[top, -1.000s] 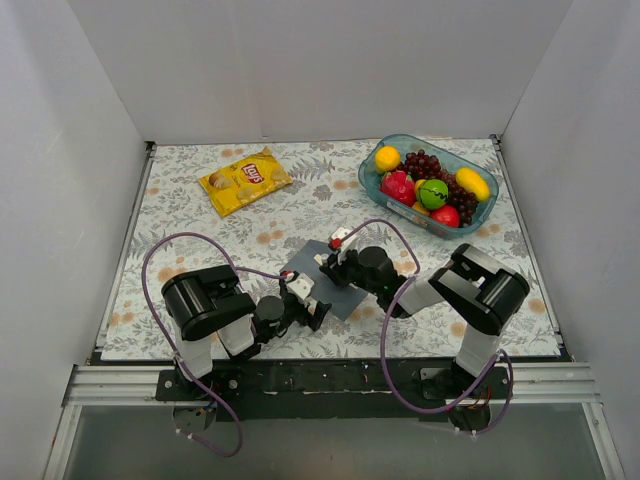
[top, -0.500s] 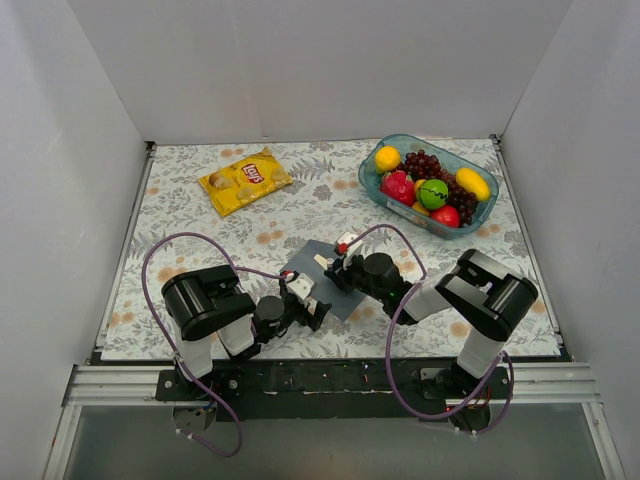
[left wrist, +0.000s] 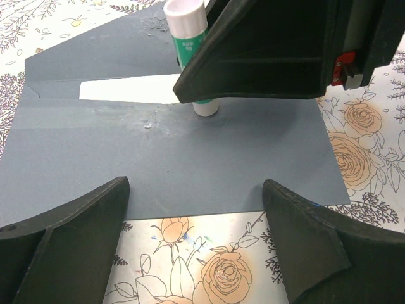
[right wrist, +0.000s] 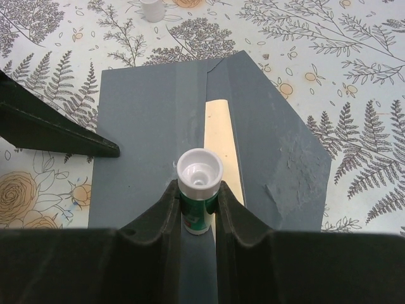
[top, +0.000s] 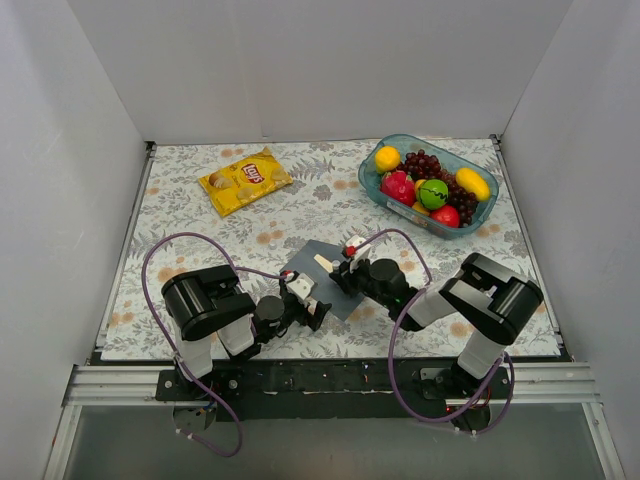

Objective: Place the letter into the envelope and seal it
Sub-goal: Paint the envelope at the center of the board.

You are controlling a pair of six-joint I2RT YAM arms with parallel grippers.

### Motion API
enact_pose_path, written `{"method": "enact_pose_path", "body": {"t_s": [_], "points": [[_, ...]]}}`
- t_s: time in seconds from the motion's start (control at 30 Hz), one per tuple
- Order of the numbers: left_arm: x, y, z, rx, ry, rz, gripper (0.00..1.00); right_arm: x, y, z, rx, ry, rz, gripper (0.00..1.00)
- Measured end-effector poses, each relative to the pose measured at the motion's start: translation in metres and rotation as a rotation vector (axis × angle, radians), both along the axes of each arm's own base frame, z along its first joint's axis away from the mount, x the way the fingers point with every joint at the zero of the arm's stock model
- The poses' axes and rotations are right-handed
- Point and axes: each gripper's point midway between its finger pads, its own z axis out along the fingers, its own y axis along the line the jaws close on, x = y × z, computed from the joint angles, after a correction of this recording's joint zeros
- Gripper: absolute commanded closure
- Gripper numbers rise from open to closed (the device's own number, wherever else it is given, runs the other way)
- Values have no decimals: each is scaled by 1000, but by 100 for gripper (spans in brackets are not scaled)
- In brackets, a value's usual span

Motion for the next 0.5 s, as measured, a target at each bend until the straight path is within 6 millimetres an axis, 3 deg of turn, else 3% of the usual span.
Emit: {"method": "enact_pose_path", "body": {"t_s": [0.5], "points": [[0,0,0,0,-1,3,16,-7,-6,0,-10,-7,-25,99]]}}
